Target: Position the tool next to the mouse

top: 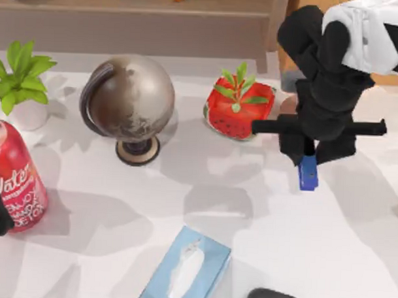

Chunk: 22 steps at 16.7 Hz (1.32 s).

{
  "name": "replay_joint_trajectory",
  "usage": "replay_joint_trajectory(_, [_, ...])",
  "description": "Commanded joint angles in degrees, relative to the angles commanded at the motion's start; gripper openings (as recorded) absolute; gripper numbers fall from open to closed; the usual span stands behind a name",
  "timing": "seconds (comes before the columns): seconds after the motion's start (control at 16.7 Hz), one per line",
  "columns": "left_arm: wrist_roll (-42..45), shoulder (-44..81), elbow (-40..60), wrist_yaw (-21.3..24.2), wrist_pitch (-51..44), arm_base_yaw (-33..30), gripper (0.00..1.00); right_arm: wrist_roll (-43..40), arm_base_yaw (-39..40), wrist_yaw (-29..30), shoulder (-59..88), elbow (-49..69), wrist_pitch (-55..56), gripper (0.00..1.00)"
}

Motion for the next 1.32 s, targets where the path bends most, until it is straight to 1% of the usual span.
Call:
replay_joint_trajectory(0.18, [0.00, 0.00, 0.00, 0.00, 0.00, 0.00, 1.00, 6.59, 5.23, -0.83, 1.32, -0.54, -0.67, 0.00])
replay_joint_trajectory(0.36, [0.00, 0.00, 0.00, 0.00, 0.00, 0.00, 1.00, 8.58, 7.55, -1.18, 1.24, -0.89, -0.65, 0.00])
replay_joint_trajectory(0.72, [0.00, 0.00, 0.00, 0.00, 0.00, 0.00, 1.00, 8.89, 7.09, -1.09, 1.22, -0.69, -0.30, 0.00])
replay_joint_trajectory(1.32, [0.00, 0.00, 0.00, 0.00, 0.00, 0.00, 1.00, 11.88, 3.63, 1.35, -0.65, -1.08, 6.88, 0.00])
